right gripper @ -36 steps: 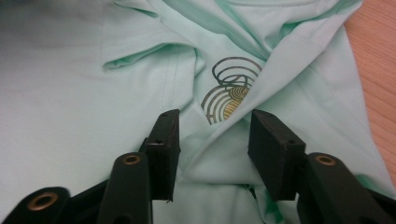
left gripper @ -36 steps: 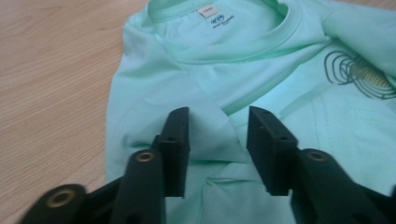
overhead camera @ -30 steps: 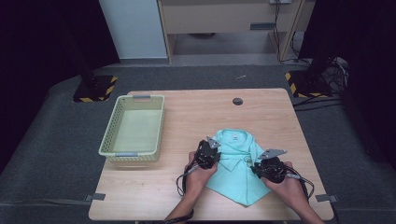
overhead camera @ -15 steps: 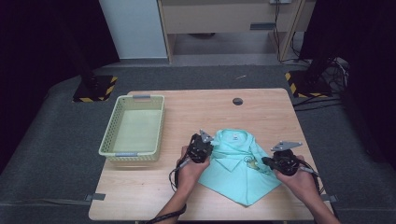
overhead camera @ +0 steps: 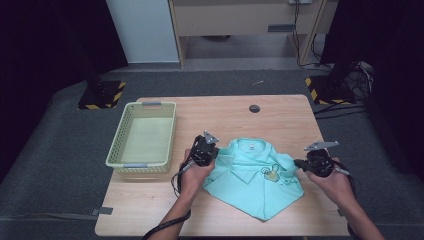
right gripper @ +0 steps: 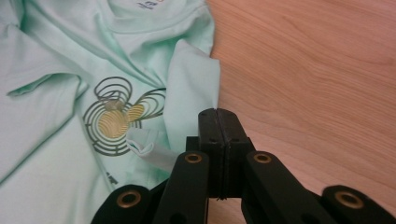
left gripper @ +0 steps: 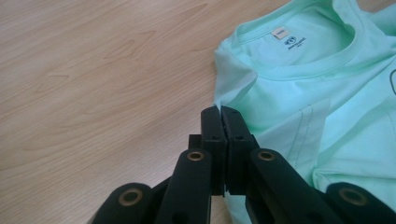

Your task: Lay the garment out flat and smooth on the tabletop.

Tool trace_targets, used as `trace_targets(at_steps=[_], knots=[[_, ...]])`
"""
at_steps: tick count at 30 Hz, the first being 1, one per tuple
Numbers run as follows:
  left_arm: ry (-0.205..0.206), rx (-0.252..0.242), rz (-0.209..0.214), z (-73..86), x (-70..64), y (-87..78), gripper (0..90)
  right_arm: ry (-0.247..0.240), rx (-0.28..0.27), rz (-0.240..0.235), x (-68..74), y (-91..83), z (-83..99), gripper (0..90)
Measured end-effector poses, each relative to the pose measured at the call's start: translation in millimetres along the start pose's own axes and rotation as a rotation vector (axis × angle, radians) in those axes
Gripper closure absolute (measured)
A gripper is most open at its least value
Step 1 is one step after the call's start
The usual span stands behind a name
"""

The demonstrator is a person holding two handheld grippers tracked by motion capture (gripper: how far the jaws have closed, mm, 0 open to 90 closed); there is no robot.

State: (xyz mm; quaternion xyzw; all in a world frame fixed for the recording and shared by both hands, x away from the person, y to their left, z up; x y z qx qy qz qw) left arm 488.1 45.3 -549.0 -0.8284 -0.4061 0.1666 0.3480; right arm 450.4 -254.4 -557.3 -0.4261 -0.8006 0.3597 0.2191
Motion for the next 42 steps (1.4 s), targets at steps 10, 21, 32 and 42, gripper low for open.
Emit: trace_targets(at_steps=[10, 21, 32, 42], knots=[[-0.002, 0.003, -0.012, -4.6, 14.1, -5.9, 89.2, 0.016, 0.015, 0.026, -25.3, -5.4, -5.9, 90.0], [-0.007, 0.002, -0.023, -9.3, 19.8, -8.0, 89.2, 0.037, 0.021, 0.046, -43.9, -4.0, -10.6, 90.0], [-0.019, 0.001, -0.033, -17.1, 28.8, -7.1, 89.3, 0.049, 0.036, 0.076, -65.3, 0.2, -21.1, 90.0], [-0.041, 0.016, -0.056, -25.1, 38.8, 1.4, 89.2, 0.047, 0.047, 0.098, -81.2, 10.5, -38.7, 90.0]])
Point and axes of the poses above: each handheld gripper's, and its own axes: y roughly forward along the jaws, z roughly out of its underside, x roughly to its left, the point moved 10 cm from there along y, roughly forward along the jaws, and after that the axes turned 1 degree about z, right-handed, at the moved point
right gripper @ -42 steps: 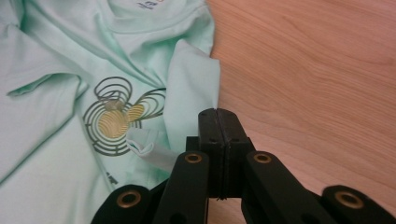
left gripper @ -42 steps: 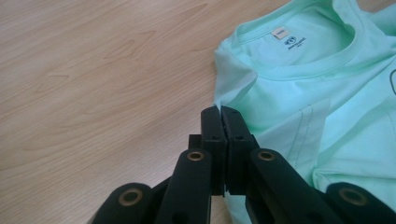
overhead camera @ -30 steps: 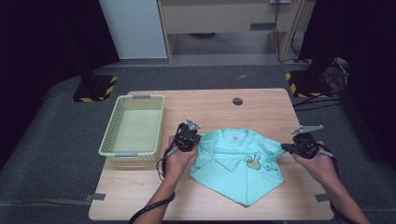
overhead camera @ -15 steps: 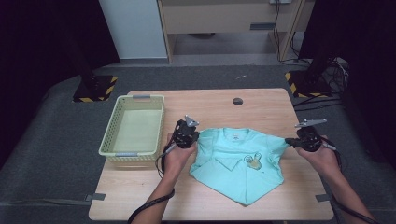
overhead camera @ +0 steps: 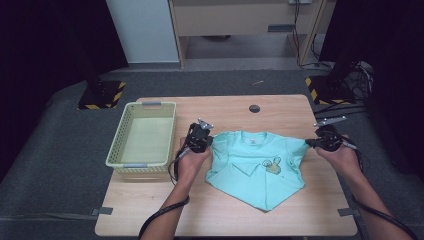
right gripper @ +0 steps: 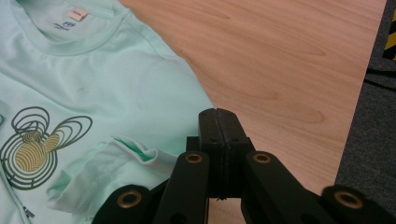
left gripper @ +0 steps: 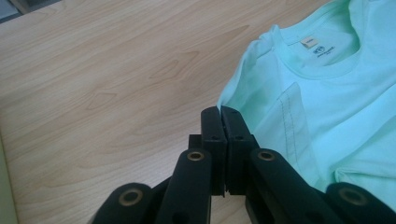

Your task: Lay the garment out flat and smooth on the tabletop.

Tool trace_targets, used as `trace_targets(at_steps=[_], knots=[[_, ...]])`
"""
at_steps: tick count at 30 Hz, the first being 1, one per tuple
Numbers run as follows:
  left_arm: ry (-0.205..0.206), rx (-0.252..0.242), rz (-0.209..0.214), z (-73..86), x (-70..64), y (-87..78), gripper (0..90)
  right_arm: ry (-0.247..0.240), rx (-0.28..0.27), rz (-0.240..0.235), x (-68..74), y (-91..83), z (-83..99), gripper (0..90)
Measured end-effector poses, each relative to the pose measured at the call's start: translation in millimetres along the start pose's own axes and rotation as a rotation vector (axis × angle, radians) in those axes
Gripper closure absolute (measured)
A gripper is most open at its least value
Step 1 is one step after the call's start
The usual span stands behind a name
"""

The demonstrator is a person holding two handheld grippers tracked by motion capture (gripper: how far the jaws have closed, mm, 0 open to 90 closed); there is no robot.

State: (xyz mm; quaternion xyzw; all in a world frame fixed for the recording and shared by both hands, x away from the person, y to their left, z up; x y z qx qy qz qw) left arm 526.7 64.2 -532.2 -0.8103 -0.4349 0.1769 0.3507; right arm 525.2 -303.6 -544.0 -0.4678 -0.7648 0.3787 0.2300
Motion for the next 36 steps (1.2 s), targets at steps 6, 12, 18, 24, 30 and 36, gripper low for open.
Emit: trace_targets(at_steps=[6, 12, 18, 24, 30, 36], knots=[[-0.012, 0.010, -0.026, -6.0, 7.9, 6.9, 89.3, 0.005, -0.009, 0.006, -5.5, 6.7, -14.4, 90.0], [-0.019, 0.019, -0.051, -10.5, 14.5, 12.6, 89.3, 0.014, 0.012, 0.019, -11.6, 16.1, -16.9, 90.0], [-0.025, 0.032, -0.071, -12.8, 19.4, 15.1, 89.3, 0.032, 0.021, 0.030, -21.7, 26.4, -21.8, 90.0], [-0.032, 0.046, -0.110, -13.6, 25.0, 18.6, 77.6, 0.036, 0.011, 0.032, -21.8, 31.8, -28.0, 83.2], [-0.039, 0.019, -0.117, -19.7, 22.0, 15.3, 67.6, 0.057, -0.046, 0.068, -27.6, 24.2, -31.7, 67.3], [-0.018, 0.004, -0.084, -19.2, -0.9, 13.7, 66.3, 0.042, -0.050, 0.040, -12.6, 18.2, -24.4, 70.7]])
Point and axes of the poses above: each handheld gripper's, and its own axes: y roughly forward along the jaws, z roughly out of its underside, x roughly to its left, the point moved 10 cm from there along y, roughly forward along the jaws, and after that the axes turned 1 degree about z, right-handed, at the moved point
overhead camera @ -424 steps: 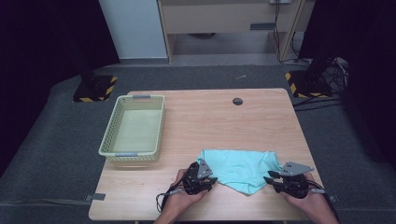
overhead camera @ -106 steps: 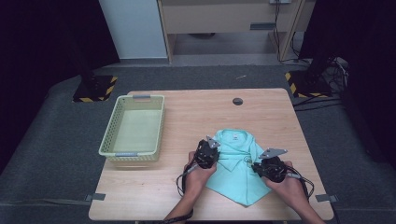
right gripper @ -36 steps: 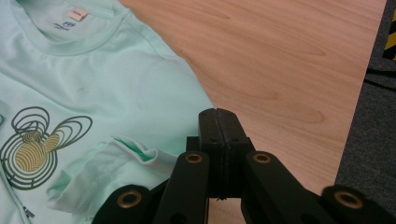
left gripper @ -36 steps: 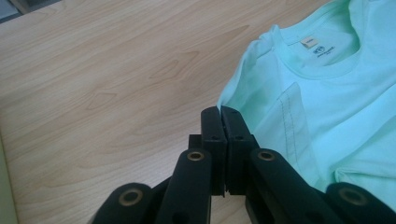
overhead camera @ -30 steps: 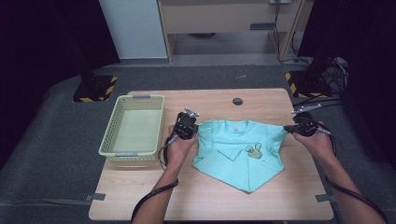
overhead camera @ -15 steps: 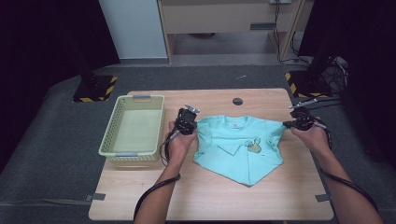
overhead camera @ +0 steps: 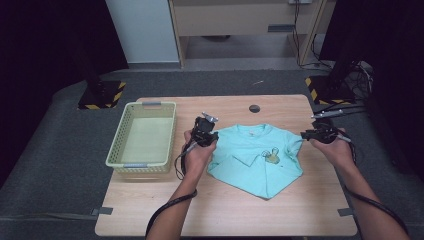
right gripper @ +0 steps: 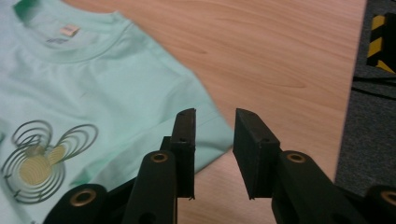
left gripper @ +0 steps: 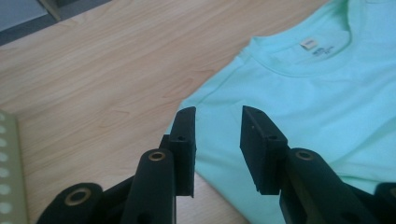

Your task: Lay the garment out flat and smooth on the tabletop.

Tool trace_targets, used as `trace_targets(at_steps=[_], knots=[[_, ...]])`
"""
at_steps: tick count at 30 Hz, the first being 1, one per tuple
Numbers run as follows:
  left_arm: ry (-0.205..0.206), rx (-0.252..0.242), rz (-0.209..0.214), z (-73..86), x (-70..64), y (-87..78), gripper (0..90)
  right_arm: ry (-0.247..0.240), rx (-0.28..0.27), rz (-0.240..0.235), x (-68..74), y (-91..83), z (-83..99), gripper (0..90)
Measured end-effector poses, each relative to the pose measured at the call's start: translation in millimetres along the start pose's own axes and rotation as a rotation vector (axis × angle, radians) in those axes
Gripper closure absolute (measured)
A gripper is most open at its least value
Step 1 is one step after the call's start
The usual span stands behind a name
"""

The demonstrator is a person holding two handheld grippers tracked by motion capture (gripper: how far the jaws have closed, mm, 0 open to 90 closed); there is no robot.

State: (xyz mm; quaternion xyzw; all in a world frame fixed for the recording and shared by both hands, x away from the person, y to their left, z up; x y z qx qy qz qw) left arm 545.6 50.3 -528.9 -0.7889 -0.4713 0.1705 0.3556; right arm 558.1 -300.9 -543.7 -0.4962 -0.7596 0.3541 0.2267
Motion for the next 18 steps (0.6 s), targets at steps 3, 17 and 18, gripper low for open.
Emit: trace_targets(at_steps=[3, 17, 18], knots=[[-0.002, -0.003, 0.020, 4.1, -11.0, 2.1, 65.7, -0.015, 0.006, -0.027, 16.1, 0.0, 5.7, 74.2], [-0.009, 0.001, 0.073, 27.1, -37.4, 11.0, 62.8, -0.065, 0.051, -0.073, 71.9, 23.4, 24.1, 57.2], [-0.010, 0.000, 0.073, 27.6, -37.2, 11.1, 62.7, -0.071, 0.057, -0.074, 74.4, 25.5, 24.8, 58.6]])
Point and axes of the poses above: each handheld gripper's, and its own axes: y roughly forward along the jaws, z roughly out of its underside, x roughly to its left, the point moved 10 cm from there along y, roughly forward along the jaws, and after that the axes turned 1 degree about z, right-handed, at the moved point
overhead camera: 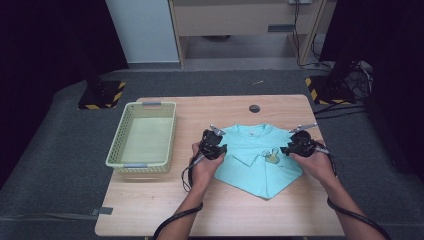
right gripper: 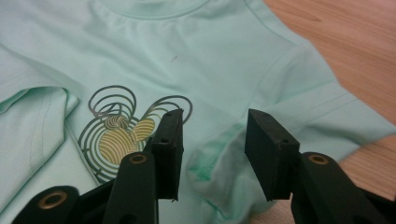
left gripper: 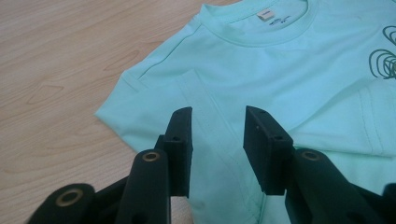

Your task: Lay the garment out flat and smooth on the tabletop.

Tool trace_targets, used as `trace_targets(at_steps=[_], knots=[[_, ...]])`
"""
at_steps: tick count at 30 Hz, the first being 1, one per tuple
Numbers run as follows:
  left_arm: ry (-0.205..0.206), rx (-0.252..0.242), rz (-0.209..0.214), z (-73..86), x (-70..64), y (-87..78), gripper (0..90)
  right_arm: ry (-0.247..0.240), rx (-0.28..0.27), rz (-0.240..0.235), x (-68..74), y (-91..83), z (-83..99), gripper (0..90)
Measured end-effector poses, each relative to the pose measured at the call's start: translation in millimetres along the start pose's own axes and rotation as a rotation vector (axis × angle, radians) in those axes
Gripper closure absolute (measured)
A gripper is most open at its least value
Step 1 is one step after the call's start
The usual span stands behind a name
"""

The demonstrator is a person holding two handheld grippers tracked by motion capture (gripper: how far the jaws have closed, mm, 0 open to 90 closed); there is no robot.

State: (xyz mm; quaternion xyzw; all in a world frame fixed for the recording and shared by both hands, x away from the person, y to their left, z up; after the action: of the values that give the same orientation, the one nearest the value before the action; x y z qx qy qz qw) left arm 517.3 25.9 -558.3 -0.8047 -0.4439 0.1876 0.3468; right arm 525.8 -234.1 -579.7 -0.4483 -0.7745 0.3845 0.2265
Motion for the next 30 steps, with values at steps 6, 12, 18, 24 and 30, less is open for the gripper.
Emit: trace_targets(at_steps=[6, 12, 18, 24, 30], knots=[[-0.002, -0.001, -0.002, 4.6, 1.2, -0.2, 62.4, -0.012, 0.039, 0.026, -2.2, 0.1, 6.5, 81.3], [0.005, 0.008, -0.004, 10.2, 0.5, 1.8, 62.5, 0.030, 0.007, 0.030, -14.9, -12.8, 11.7, 85.4], [0.007, 0.006, -0.002, 12.3, -2.0, 3.9, 62.5, 0.089, -0.008, 0.040, -36.0, -30.1, 31.1, 88.8], [0.001, 0.014, -0.004, 16.3, -0.9, 5.7, 62.5, 0.139, -0.015, 0.032, -47.9, -37.7, 51.0, 88.7], [0.002, 0.021, -0.005, 21.8, 0.4, 7.9, 62.6, 0.176, -0.011, 0.037, -57.0, -39.1, 63.9, 78.4]])
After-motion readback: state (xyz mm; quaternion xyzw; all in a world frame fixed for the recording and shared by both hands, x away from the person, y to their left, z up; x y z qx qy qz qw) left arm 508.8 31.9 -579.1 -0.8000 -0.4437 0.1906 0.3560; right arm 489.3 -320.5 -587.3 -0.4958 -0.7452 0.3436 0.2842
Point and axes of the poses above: each handheld gripper's, and its own axes: y roughly forward along the jaws, z roughly out of its underside, x roughly to its left, the point moved 10 cm from there along y, roughly forward along the jaws, and after that the axes turned 1 degree about z, right-handed, at the moved point
